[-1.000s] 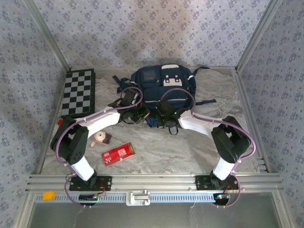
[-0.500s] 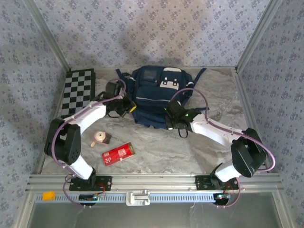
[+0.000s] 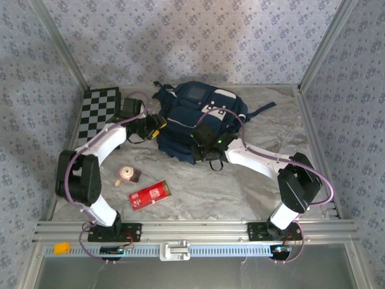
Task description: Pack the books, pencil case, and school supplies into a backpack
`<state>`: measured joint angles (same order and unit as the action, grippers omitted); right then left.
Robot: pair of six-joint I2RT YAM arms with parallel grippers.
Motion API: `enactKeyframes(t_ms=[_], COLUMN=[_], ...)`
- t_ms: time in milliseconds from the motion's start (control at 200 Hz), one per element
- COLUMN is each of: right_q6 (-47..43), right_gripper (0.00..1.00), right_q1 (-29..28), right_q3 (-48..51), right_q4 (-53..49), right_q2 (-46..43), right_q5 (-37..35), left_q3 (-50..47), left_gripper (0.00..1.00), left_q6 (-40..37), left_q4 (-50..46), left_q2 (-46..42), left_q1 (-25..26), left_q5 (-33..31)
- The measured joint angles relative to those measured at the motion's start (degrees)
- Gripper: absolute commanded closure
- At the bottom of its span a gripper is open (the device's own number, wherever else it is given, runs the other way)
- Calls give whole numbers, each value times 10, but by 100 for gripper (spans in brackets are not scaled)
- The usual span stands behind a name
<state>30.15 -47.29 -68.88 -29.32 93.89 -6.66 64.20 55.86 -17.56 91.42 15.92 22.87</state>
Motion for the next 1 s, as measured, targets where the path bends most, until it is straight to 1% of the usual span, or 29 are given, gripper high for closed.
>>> enactKeyframes(t_ms=[80,160,240,340,380,445,535,615,710,800,999], right_q6=[5,5,5,7,7,9,11,13,14,14,21], right_gripper=[100,100,100,100,100,100,100,100,100,100,100], right_q1=[-1,-3,-7,-10,-10,-11,-12,-13,-16,-19,-25], right_q3=[1,2,2,2,2,2,2,2,2,2,25], right_q4=[2,5,6,8,9,10,13,15,17,16,18], right_q2=[1,3,6,9,9,9,11,14,19,20,16], right_q5=[0,0,-3,-7,-7,-10,-11,-11,-17,-25,-48], left_q3=[-54,-92,-95,-73,-61,-47,-43,-38,-29,-28,-21], left_gripper=[38,34,34,35,38,47,54,67,87,100,100], left_q6=[48,102,144,185,199,222,250,261,266,266,232], left_q4=[18,37,43,41,42,47,59,57,44,33,1], left_q2=[-45,-70,-63,-35,-22,-2,17,35,47,47,31], left_q1=[31,80,120,145,154,166,178,184,183,184,176], left_q5=[-12,-27,-37,-53,-62,-73,-81,-90,-100,-110,-118])
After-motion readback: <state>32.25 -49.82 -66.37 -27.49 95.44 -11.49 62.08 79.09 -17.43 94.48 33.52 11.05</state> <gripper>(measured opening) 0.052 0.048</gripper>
